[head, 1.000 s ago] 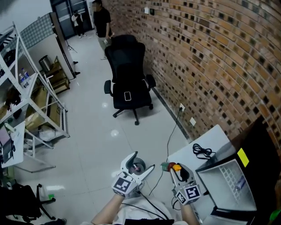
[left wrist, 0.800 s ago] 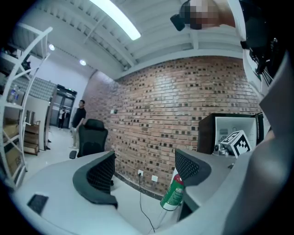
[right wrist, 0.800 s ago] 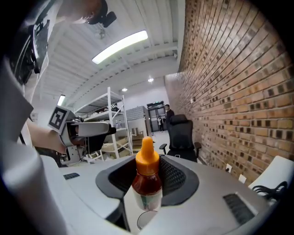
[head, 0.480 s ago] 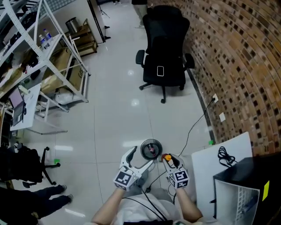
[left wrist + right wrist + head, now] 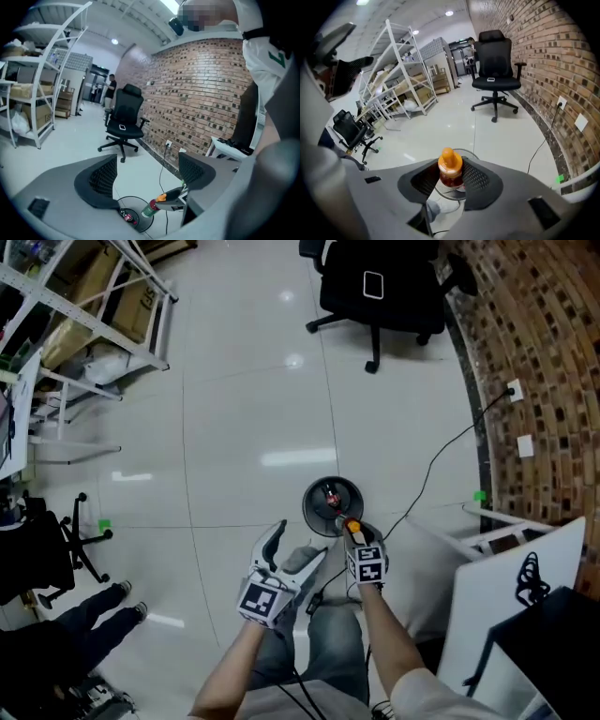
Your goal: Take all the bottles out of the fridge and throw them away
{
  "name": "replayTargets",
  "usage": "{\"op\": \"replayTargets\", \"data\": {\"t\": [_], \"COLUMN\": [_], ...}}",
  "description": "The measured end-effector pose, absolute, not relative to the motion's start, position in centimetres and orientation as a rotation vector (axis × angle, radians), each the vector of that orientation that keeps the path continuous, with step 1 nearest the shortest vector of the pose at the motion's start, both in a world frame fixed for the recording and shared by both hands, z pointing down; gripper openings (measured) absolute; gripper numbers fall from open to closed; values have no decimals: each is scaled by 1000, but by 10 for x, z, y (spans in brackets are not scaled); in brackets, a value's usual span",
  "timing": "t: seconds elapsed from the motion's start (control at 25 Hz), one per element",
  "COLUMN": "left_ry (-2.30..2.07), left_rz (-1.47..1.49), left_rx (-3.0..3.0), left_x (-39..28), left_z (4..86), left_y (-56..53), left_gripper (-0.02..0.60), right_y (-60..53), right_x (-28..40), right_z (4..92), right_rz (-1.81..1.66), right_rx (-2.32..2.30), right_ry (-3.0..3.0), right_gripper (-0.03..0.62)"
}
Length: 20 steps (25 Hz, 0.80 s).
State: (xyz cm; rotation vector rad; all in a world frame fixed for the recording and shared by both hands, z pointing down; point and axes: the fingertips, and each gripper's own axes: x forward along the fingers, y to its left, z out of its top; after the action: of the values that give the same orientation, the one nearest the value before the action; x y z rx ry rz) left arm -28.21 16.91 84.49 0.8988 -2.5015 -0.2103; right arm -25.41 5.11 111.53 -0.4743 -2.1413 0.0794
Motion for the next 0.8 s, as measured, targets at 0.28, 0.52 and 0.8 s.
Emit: {"op": "replayTargets", "data": {"t": [0.28, 0.52, 0.8], "left_ry": [-2394, -2368, -2347], "left_rz": [-171, -147, -105], "left_rx": [917, 896, 939], "left_x": [-291, -298, -280], "left_z": [934, 965, 976], "left_y": [164, 183, 182], "left_gripper": [402, 402, 402], "right_y": [82, 106, 100], "right_x": [-235, -226, -207], "right_z": [1246, 1311, 1300], "right_rz": [71, -20, 262], "right_rx": [-550, -628, -529], "right_ry": [-1893, -1732, -1764], "right_gripper": [160, 161, 184]}}
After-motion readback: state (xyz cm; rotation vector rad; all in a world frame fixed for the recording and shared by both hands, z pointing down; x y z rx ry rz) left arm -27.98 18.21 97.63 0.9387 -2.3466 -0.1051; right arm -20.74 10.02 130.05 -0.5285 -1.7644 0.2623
